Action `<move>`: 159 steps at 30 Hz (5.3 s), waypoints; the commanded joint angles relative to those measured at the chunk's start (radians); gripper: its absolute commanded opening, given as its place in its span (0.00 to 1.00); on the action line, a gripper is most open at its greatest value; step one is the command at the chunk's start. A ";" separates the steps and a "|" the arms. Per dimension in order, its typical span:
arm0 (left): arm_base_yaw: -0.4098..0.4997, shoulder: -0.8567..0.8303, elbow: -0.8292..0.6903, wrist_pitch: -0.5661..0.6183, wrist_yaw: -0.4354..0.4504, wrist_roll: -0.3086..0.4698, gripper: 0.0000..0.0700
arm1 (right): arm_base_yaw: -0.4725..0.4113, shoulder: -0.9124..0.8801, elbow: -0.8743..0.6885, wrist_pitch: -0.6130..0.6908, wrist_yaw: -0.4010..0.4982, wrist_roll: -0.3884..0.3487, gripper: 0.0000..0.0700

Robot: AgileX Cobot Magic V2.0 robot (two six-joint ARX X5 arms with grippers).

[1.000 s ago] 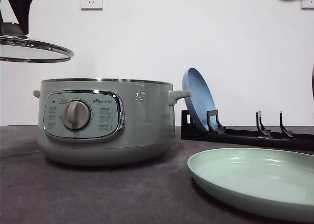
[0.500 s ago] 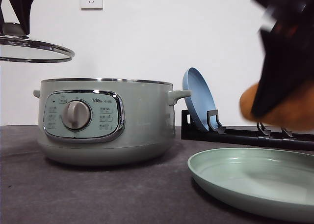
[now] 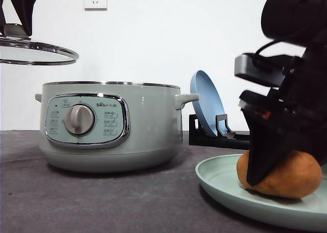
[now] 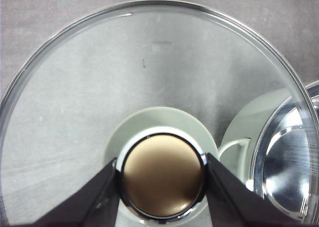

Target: Transfer potato from steamer to green plate

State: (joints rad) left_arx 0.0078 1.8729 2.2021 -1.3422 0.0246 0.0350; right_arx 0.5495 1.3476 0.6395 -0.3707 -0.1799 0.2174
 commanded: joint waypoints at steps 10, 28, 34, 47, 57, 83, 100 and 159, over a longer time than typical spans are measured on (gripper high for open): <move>-0.004 -0.002 0.034 0.028 0.002 0.002 0.01 | 0.001 0.002 0.039 -0.038 0.038 0.010 0.73; -0.008 -0.002 0.034 0.015 0.002 0.002 0.01 | 0.002 -0.443 0.534 -0.635 0.069 -0.066 0.80; -0.024 -0.002 0.034 0.012 0.002 0.002 0.01 | 0.002 -0.620 0.571 -0.779 0.069 -0.067 0.80; -0.111 -0.002 0.034 0.010 0.002 0.002 0.01 | 0.002 -0.888 0.571 -0.828 0.069 -0.033 0.80; -0.225 -0.002 0.034 0.002 0.002 -0.007 0.01 | 0.002 -0.906 0.571 -0.827 0.100 -0.034 0.80; -0.492 -0.002 0.014 -0.005 0.002 0.005 0.01 | 0.002 -0.906 0.571 -0.828 0.136 -0.022 0.80; -0.492 0.007 -0.066 0.048 0.002 0.005 0.01 | 0.002 -0.906 0.571 -0.828 0.136 -0.015 0.80; -0.493 0.155 -0.066 0.011 0.000 0.030 0.02 | 0.002 -0.906 0.571 -0.820 0.163 0.007 0.80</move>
State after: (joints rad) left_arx -0.4801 1.9839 2.1185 -1.3083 0.0254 0.0395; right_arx 0.5468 0.4389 1.1973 -1.2019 -0.0219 0.2146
